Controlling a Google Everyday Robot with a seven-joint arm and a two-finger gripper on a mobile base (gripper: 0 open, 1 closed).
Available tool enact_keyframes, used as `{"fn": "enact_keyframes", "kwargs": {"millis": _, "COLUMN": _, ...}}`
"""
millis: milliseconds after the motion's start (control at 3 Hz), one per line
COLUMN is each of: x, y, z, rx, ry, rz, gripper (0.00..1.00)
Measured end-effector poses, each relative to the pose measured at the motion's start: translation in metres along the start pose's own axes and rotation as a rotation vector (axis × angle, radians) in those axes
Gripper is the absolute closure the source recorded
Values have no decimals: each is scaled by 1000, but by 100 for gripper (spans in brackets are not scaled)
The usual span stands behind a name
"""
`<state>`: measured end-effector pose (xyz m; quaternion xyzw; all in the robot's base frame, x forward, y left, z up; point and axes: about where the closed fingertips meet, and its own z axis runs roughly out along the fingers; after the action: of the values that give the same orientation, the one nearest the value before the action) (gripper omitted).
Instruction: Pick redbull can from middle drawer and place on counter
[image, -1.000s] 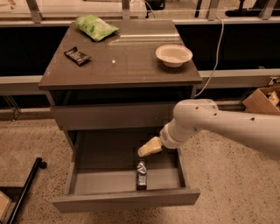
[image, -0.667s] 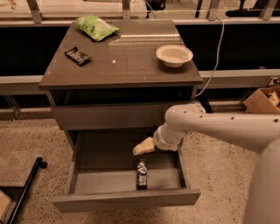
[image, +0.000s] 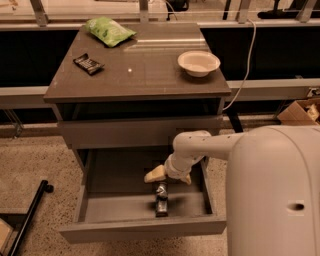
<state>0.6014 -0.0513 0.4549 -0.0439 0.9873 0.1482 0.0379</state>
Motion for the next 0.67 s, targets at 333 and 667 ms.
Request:
{"fn": "enact_keyframes", "kwargs": {"millis": 333, "x": 10, "y": 1, "z": 48, "rx": 2, "ry": 78, "rz": 64, "gripper": 0}}
{"fn": "enact_keyframes", "kwargs": {"millis": 667, "x": 21, "y": 5, "z": 79, "rx": -7, "ry": 136, "rz": 102, "gripper": 19}}
